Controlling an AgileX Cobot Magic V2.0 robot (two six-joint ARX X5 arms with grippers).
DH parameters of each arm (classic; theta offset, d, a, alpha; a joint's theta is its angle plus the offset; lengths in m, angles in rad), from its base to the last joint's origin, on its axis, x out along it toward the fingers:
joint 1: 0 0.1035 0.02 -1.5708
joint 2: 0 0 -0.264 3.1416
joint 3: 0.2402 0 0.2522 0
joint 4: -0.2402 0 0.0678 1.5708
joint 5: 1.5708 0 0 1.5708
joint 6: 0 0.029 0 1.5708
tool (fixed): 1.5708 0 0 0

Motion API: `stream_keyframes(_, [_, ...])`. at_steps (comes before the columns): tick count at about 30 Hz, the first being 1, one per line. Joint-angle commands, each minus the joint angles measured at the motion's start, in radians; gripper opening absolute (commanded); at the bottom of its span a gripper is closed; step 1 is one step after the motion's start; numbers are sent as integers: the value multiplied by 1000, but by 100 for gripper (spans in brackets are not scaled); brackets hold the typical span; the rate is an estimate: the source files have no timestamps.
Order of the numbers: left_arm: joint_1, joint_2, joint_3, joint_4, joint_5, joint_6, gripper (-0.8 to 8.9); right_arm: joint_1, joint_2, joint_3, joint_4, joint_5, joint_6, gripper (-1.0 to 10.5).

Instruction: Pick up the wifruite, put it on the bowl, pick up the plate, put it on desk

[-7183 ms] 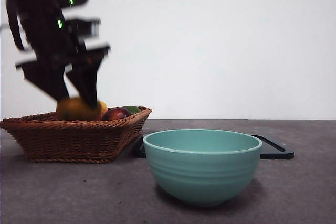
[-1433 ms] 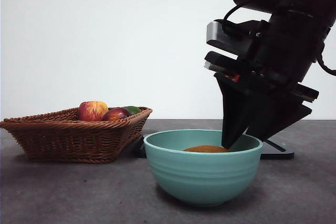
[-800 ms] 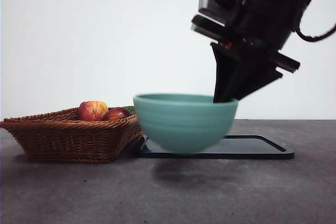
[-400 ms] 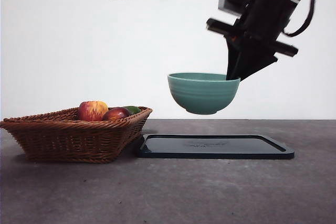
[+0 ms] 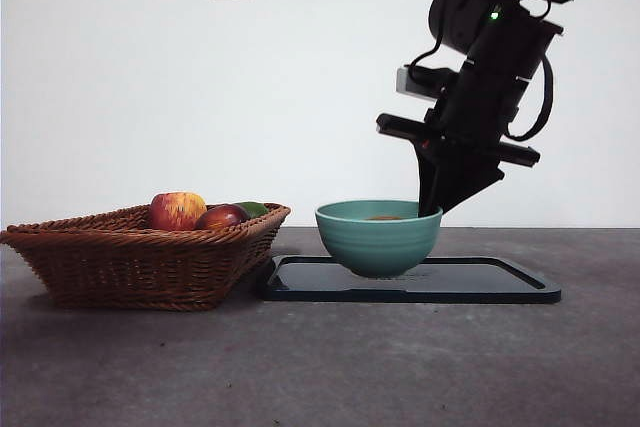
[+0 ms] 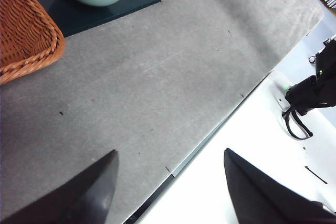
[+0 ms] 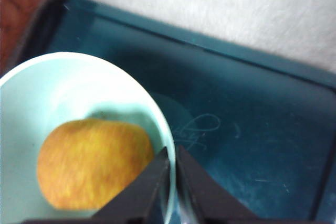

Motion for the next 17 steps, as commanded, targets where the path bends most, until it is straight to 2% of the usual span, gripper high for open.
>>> stream_keyframes(1, [-3,5,6,8,2,12,312,3,25,25,27,-2,-7,11])
stream_keyframes(14, [-3,5,6,8,2,12,312,-1,51,25,24,-1,-7,11])
stream_keyframes(17, [-3,5,6,8,2,12,312,-1,51,25,20,-1,-7,43])
